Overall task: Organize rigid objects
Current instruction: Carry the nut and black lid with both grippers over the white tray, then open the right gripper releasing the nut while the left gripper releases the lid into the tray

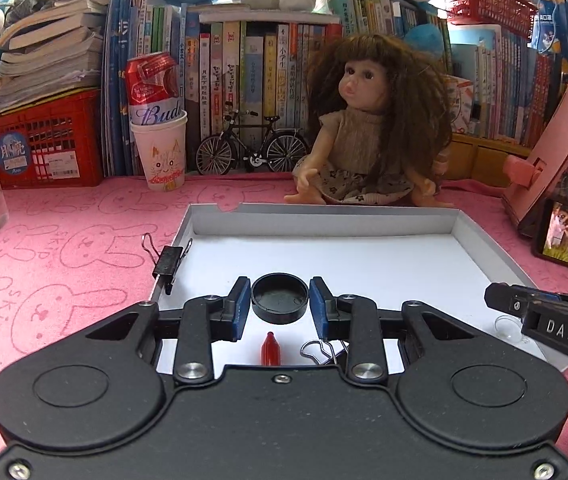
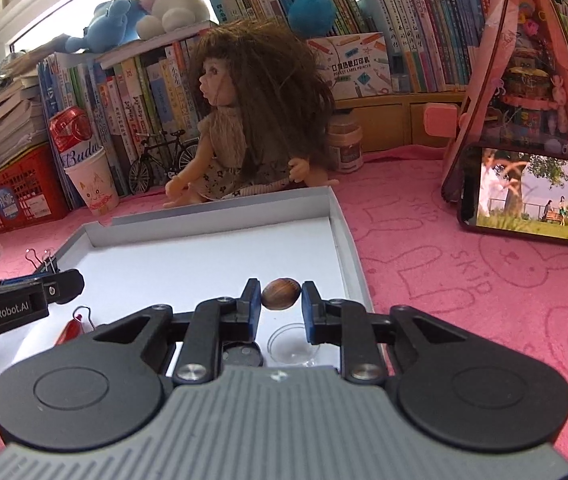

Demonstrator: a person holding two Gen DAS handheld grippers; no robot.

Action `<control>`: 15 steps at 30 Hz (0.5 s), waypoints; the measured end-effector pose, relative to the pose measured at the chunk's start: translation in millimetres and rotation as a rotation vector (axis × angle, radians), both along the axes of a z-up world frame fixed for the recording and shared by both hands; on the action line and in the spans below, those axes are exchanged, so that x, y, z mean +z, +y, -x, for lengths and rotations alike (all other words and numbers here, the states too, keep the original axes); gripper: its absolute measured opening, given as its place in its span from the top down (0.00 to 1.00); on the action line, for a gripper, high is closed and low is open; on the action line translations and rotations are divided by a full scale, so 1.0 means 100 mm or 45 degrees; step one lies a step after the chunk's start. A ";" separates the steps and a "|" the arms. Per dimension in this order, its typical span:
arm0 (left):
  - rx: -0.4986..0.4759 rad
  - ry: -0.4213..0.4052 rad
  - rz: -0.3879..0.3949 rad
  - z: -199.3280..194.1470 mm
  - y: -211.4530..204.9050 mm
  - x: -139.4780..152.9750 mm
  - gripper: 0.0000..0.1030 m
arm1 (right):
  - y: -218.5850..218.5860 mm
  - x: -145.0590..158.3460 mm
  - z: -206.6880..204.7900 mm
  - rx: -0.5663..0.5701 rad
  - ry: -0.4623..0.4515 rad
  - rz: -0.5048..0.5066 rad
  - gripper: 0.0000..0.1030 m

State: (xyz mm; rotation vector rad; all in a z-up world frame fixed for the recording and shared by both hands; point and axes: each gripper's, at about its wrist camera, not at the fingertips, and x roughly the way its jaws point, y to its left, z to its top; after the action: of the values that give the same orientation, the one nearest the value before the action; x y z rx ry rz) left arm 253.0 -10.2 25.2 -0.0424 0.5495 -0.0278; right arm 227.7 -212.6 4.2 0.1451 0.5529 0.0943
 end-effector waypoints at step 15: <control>0.004 0.057 -0.011 -0.14 -0.01 -0.14 0.71 | 0.06 -0.06 -0.09 0.026 0.029 0.042 0.75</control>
State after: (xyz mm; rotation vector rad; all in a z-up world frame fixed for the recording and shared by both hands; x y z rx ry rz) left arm 266.7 -11.3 11.1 -0.0355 0.5942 -0.0214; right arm 236.5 -206.9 -2.0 0.1082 0.5784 0.1032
